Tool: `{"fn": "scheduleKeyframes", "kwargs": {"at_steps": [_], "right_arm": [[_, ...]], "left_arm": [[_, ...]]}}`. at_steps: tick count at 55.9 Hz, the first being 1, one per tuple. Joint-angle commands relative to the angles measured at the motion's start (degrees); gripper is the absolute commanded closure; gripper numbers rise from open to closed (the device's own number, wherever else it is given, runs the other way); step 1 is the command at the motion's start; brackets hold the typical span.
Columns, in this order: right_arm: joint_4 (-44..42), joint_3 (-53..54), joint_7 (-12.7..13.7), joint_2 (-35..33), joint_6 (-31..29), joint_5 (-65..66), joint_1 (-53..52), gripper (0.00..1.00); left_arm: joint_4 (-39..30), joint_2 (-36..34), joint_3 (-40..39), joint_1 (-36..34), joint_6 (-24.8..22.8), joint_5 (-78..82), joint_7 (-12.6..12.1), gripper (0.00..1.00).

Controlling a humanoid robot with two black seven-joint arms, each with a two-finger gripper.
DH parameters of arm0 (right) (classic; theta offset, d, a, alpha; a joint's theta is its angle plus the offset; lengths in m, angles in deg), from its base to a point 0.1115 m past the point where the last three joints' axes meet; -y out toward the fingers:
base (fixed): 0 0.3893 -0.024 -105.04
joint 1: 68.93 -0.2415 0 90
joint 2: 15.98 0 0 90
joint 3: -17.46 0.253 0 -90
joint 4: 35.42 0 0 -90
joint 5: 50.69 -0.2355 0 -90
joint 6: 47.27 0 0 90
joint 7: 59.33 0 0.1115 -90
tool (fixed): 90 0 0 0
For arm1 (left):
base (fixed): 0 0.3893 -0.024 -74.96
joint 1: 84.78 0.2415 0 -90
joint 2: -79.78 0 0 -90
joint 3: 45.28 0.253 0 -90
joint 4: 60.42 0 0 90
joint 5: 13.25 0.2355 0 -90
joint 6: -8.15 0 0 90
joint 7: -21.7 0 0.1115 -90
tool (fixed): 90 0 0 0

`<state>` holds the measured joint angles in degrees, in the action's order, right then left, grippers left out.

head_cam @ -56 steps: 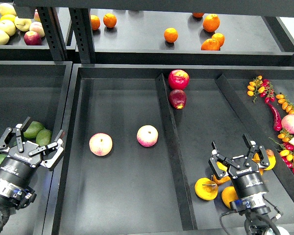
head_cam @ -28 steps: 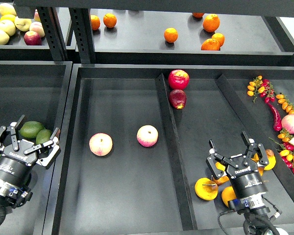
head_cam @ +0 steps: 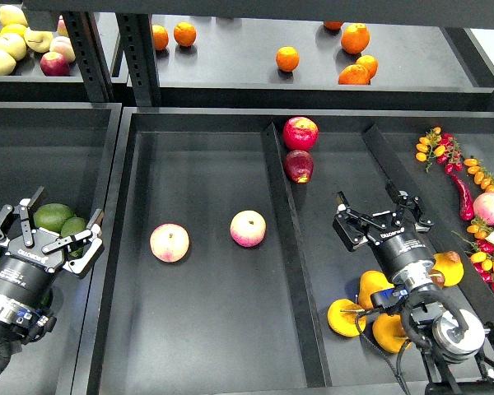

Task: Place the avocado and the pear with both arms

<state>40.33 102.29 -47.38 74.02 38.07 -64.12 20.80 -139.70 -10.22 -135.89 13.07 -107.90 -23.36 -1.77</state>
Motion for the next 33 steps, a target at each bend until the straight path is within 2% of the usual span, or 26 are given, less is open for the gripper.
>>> {"fn": "scheduleKeyframes", "kwargs": {"at_steps": [1,19,33], "right_arm": [[0.02,-0.54,0.18,0.0,-4.48,-0.1,1.49,0.0],[0.02,-2.03,0.1,0.0,-7.64,-0.62,2.55,0.0],[0.02,-2.03,0.1,0.0,-7.82,-0.62,2.55,0.0]], "left_arm": [[0.0,0.0,0.0,0.06,-0.5,0.01,0.09,0.01],[0.0,0.0,0.7,0.06,-0.59,0.01,0.09,0.01],[0.0,0.0,0.79,0.06,-0.59,-0.08,0.09,0.01]]}}
